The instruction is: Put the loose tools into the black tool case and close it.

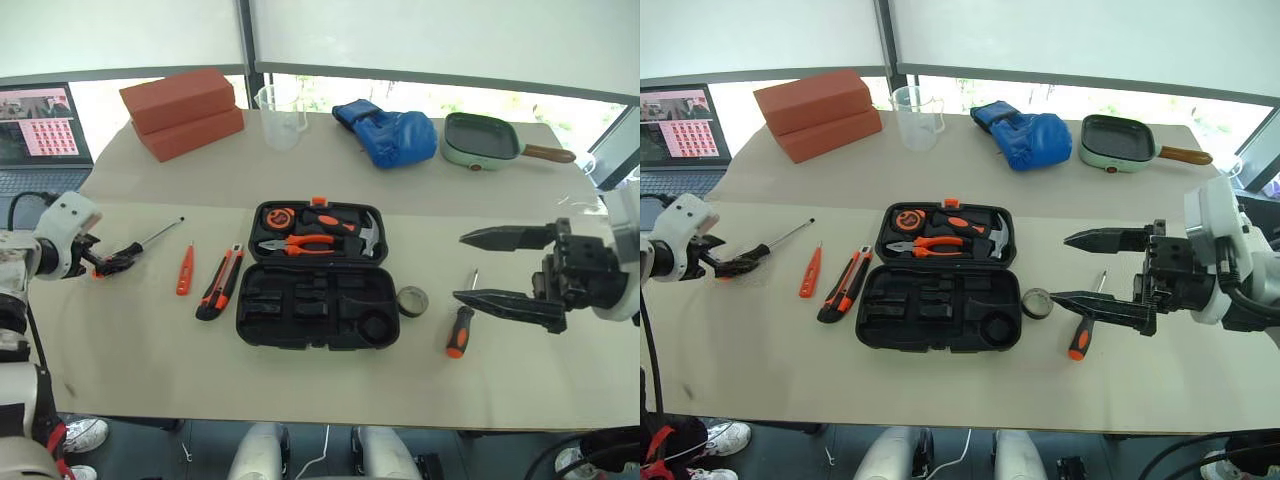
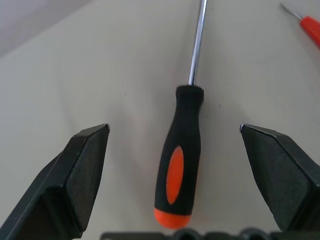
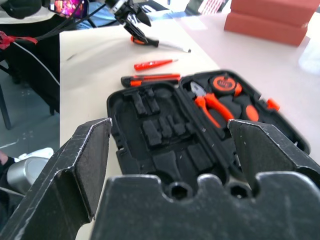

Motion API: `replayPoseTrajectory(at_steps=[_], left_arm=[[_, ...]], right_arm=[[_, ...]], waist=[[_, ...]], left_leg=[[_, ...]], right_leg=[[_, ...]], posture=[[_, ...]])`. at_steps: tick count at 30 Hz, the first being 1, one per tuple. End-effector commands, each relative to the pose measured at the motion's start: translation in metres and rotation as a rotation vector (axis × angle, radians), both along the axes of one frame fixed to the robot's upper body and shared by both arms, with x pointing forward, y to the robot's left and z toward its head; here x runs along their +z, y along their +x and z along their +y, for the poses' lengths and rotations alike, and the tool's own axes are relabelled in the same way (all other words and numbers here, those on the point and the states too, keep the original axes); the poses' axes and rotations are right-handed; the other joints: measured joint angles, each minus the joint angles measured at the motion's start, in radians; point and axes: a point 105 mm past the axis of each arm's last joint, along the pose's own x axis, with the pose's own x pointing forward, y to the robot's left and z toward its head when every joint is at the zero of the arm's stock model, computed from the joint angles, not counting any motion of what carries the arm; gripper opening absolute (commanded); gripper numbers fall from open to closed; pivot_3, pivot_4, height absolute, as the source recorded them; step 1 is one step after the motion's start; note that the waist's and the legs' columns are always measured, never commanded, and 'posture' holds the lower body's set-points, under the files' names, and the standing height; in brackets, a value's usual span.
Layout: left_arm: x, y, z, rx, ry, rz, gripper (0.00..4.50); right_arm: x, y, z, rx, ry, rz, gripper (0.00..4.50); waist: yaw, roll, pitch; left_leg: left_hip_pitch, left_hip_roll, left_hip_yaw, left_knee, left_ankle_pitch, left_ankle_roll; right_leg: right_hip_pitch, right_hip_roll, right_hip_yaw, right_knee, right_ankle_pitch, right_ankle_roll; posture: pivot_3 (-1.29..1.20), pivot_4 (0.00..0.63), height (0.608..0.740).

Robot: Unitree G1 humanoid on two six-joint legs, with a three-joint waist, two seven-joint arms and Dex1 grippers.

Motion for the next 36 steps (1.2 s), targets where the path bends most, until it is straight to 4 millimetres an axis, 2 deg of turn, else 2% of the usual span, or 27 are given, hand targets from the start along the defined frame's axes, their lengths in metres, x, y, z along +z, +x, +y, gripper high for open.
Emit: replayPoseTrajectory(at_steps=[1, 6, 7, 8, 12, 13, 14, 16, 20, 22, 25, 27, 29, 30, 32, 36], left_arm=[[0.003, 0.0, 0.004, -0.01, 0.046, 0.008, 4.5], [0.004, 0.005, 0.009, 0.046, 0.026, -0.018, 4.5], [0.005, 0.007, 0.009, 0.049, 0.028, -0.028, 3.98], [0.005, 0.008, 0.009, 0.049, 0.033, -0.03, 3.82], [0.002, 0.01, 0.009, 0.052, 0.04, -0.025, 2.24], [0.001, 0.01, 0.008, 0.051, 0.039, -0.024, 1.98], [0.001, 0.011, 0.007, 0.05, 0.037, -0.024, 1.45], [0.001, 0.012, 0.004, 0.04, 0.023, -0.029, 0.88], [0.012, 0.019, -0.003, 0.014, 0.002, -0.077, 0.86], [0.026, 0.024, -0.011, -0.03, -0.023, -0.117, 0.86], [0.06, 0.031, -0.038, -0.186, -0.079, -0.207, 0.86], [0.085, 0.03, -0.071, -0.372, -0.122, -0.266, 0.86], [0.1, 0.02, -0.107, -0.558, -0.141, -0.272, 0.86], [0.102, 0.016, -0.128, -0.646, -0.12, -0.261, 0.86], [0.099, 0.009, -0.156, -0.76, -0.077, -0.243, 0.86], [0.072, -0.009, -0.205, -0.978, -0.005, -0.124, 0.86]], right_arm=[[0.009, -0.006, 0.001, 0.002, -0.01, -0.043, 4.33], [0.009, -0.011, 0.004, 0.03, -0.011, -0.033, 4.33], [0.01, -0.011, 0.004, 0.028, -0.01, -0.035, 4.5], [0.01, -0.011, 0.004, 0.026, -0.01, -0.035, 4.5], [0.01, -0.012, 0.005, 0.026, -0.011, -0.038, 4.5], [0.01, -0.012, 0.005, 0.026, -0.012, -0.039, 4.5], [0.01, -0.012, 0.005, 0.025, -0.013, -0.039, 4.5], [0.009, -0.013, 0.005, 0.024, -0.017, -0.04, 4.5], [0.005, -0.012, 0.004, 0.001, -0.045, -0.051, 4.5], [0.002, -0.012, 0.003, -0.012, -0.06, -0.052, 4.5], [-0.003, -0.014, 0.003, -0.016, -0.07, -0.043, 4.5], [-0.008, -0.014, 0.002, -0.021, -0.087, -0.037, 4.5], [-0.012, -0.012, 0.0, -0.036, -0.103, -0.033, 4.5], [-0.014, -0.011, -0.002, -0.045, -0.113, -0.031, 4.5], [-0.017, -0.009, -0.004, -0.054, -0.124, -0.029, 4.5], [-0.018, -0.007, -0.007, -0.066, -0.129, -0.023, 4.5]], waist=[[0.001, -0.001, 0.0], [0.003, -0.002, 0.0], [0.003, -0.002, 0.0], [0.003, -0.003, 0.0], [0.003, -0.003, 0.0], [0.003, -0.003, 0.0], [0.003, -0.003, 0.0], [0.003, -0.003, 0.0], [0.004, -0.003, 0.0], [0.005, -0.004, 0.0], [0.005, -0.007, 0.001], [0.008, -0.008, 0.002], [0.009, -0.008, 0.002], [0.009, -0.008, 0.001], [0.009, -0.008, 0.001], [0.002, -0.007, 0.001]], left_leg=[[0.0, 0.0, 0.0, 0.0, 0.0, 0.0], [0.0, 0.0, -0.002, 0.001, 0.0, 0.0], [0.0, 0.0, -0.002, 0.001, 0.0, 0.0], [0.0, 0.0, -0.002, 0.001, 0.0, 0.0], [-0.001, 0.0, -0.004, 0.002, 0.0, 0.0], [-0.001, 0.0, -0.004, 0.002, 0.0, 0.0], [-0.001, 0.0, -0.004, 0.002, 0.0, 0.0], [-0.001, 0.0, -0.004, 0.002, 0.0, 0.0], [-0.001, 0.0, -0.004, 0.002, 0.0, 0.0], [-0.001, 0.0, -0.004, 0.003, 0.0, 0.0], [-0.005, 0.001, -0.005, 0.006, 0.0, 0.001], [-0.009, 0.001, -0.008, 0.011, -0.001, 0.001], [-0.01, 0.001, -0.009, 0.012, -0.001, 0.002], [-0.009, 0.001, -0.009, 0.012, -0.001, 0.002], [-0.009, 0.001, -0.011, 0.013, -0.002, 0.003], [-0.007, 0.0, -0.012, 0.013, -0.002, 0.003]], right_leg=[[0.0, 0.0, 0.0, 0.0, 0.0, 0.0], [0.0, 0.0, 0.0, 0.0, 0.0, 0.0], [0.0, 0.0, 0.0, 0.0, 0.0, 0.0], [0.001, 0.0, 0.0, 0.0, 0.0, 0.0], [0.0, 0.0, -0.001, 0.001, 0.0, 0.001], [0.0, 0.0, -0.001, 0.001, 0.0, 0.001], [0.0, 0.0, -0.001, 0.001, 0.0, 0.001], [0.0, 0.0, -0.001, 0.001, 0.0, 0.001], [0.001, 0.0, -0.001, 0.001, 0.0, 0.001], [0.001, 0.0, -0.002, 0.001, 0.0, 0.001], [0.0, 0.0, -0.004, 0.002, 0.0, 0.001], [-0.001, 0.0, -0.008, 0.002, 0.0, 0.001], [0.0, -0.001, -0.007, 0.002, 0.001, 0.002], [0.0, -0.001, -0.007, 0.002, 0.001, 0.002], [0.001, -0.001, -0.007, 0.002, 0.002, 0.003], [0.001, 0.0, -0.004, 0.001, 0.002, 0.004]], posture=[[0.0, 0.15, 0.738], [0.0, 0.15, 0.738], [0.0, 0.15, 0.738], [0.0, 0.15, 0.738], [0.0, 0.15, 0.738], [0.0, 0.15, 0.738], [0.0, 0.15, 0.738], [0.0, 0.15, 0.738], [0.0, 0.15, 0.738], [0.0, 0.15, 0.738], [0.0, 0.15, 0.738], [0.0, 0.15, 0.738], [0.0, 0.15, 0.738], [0.0, 0.15, 0.738], [0.0, 0.15, 0.738], [0.0, 0.15, 0.738]])
